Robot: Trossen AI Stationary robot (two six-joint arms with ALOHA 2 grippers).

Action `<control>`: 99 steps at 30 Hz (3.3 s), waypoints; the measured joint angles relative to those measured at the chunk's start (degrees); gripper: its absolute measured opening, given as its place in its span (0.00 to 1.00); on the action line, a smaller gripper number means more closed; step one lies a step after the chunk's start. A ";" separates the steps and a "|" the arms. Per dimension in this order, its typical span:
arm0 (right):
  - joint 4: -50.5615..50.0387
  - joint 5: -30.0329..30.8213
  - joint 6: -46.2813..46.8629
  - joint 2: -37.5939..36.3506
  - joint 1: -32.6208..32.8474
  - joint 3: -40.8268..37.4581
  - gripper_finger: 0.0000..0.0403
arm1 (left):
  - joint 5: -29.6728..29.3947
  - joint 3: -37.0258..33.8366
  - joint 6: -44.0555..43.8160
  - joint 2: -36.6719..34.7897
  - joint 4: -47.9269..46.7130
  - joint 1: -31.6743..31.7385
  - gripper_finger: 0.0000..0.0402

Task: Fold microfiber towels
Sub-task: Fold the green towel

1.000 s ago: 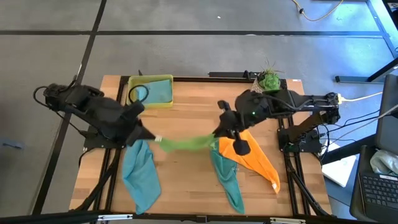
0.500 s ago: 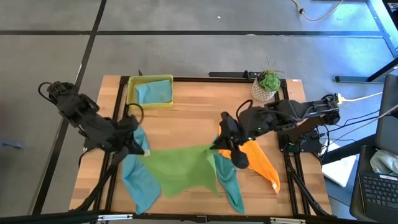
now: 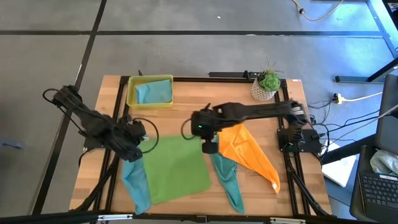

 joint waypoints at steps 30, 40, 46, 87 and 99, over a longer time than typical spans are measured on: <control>-0.66 9.86 -3.35 3.60 -14.07 0.02 0.02 | -17.50 -14.58 12.52 -0.04 6.69 22.68 0.00; -2.88 3.52 -2.42 0.83 -12.89 0.02 0.02 | -4.29 -14.06 14.48 -0.32 8.77 24.14 0.00; -5.89 -4.69 0.03 -1.06 -9.52 0.07 0.02 | 2.21 -11.02 9.37 -0.44 9.21 19.39 0.00; 20.10 -17.45 17.03 -0.51 9.53 -25.90 0.05 | 10.81 -10.69 -9.58 27.10 33.61 -7.58 0.01; 19.19 -20.79 20.04 -0.51 10.48 -30.49 0.38 | 13.53 -10.78 -9.33 26.99 39.14 -7.63 0.33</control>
